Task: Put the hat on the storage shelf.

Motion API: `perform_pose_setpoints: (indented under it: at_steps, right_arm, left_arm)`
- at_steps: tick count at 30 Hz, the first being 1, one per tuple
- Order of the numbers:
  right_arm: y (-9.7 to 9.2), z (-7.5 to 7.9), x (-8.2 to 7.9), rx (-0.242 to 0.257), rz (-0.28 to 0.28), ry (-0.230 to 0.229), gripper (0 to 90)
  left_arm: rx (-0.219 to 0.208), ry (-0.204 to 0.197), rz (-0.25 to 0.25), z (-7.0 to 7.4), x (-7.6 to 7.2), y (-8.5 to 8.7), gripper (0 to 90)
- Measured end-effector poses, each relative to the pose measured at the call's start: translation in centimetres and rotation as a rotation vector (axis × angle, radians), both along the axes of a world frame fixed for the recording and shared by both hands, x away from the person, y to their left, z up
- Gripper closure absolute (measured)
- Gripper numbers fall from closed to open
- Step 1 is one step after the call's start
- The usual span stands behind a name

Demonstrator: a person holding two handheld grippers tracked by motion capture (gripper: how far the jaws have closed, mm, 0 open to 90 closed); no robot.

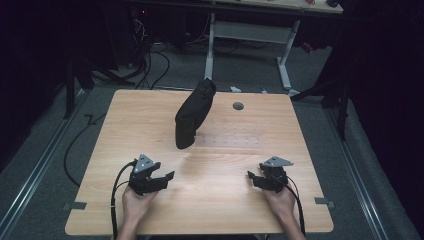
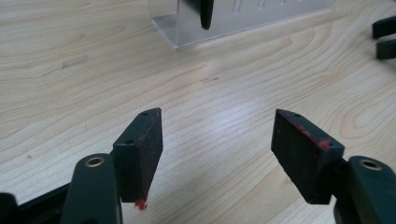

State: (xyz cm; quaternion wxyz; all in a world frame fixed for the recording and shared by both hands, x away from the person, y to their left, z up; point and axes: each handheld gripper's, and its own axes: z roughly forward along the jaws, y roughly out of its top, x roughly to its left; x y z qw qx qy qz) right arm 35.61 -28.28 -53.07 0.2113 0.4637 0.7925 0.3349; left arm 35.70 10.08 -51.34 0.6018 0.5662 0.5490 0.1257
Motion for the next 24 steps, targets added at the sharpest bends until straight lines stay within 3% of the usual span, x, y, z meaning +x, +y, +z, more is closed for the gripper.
perform_pose_setpoints:
  at_steps: [6, 10, 15, 24]
  right_arm:
    - [0.0, 0.0, 0.0, 0.000, 0.000, 0.000, 39.7]
    - [0.0, 0.0, 0.0, 0.000, 0.000, 0.000, 39.7]
    - [0.0, 0.0, 0.0, 0.000, 0.000, -0.001, 39.7]
    - [0.0, 0.0, 0.0, 0.000, 0.000, 0.000, 39.7]
  left_arm:
    - [0.084, -0.011, 0.015, -1.2, 0.0, -0.4, 33.9]
    - [0.116, -0.010, 0.035, -1.9, 0.2, -0.5, 33.8]
    - [0.195, -0.013, 0.050, -3.3, 0.2, -0.8, 32.7]
    - [0.157, 0.019, 0.054, -3.3, 0.3, -0.6, 29.3]
